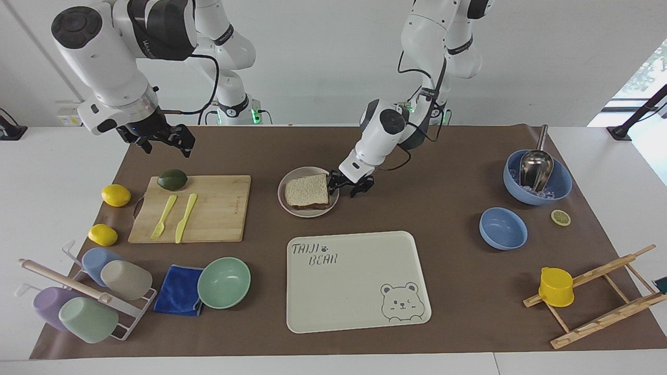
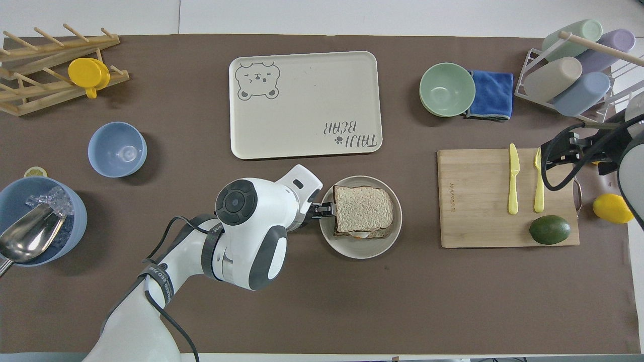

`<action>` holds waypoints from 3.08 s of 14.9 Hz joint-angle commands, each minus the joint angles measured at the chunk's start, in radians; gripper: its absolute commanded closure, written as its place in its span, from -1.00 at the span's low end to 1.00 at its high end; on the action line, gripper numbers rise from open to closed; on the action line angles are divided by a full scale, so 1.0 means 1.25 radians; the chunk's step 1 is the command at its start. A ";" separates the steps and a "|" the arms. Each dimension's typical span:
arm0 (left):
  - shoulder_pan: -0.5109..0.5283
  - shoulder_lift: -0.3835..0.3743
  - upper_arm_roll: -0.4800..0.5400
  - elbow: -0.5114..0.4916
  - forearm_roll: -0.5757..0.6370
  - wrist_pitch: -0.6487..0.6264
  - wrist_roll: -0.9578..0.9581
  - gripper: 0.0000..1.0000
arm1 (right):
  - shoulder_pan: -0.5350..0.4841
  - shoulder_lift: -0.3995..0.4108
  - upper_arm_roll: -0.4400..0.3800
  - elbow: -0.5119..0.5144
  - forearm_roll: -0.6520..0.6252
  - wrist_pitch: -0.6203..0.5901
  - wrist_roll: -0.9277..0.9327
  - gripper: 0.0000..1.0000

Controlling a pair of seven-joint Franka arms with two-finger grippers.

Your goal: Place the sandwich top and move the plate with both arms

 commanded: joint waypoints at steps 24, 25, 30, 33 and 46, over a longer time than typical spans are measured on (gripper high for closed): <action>0.058 -0.092 0.019 0.036 -0.012 -0.169 -0.072 1.00 | -0.013 -0.028 -0.046 0.021 0.012 0.009 -0.126 -1.00; 0.071 -0.092 0.019 0.055 -0.012 -0.183 -0.072 1.00 | -0.013 -0.031 -0.045 0.017 0.015 0.008 -0.126 -1.00; 0.163 -0.039 0.020 0.204 0.024 -0.261 -0.061 1.00 | -0.013 -0.044 -0.045 -0.007 0.021 0.004 -0.120 -1.00; 0.222 0.019 0.019 0.324 0.056 -0.324 -0.056 1.00 | -0.015 -0.044 -0.045 -0.006 0.021 0.001 -0.121 -1.00; 0.285 0.310 0.020 0.611 0.100 -0.274 -0.051 1.00 | -0.015 -0.044 -0.046 -0.006 0.021 -0.002 -0.122 -1.00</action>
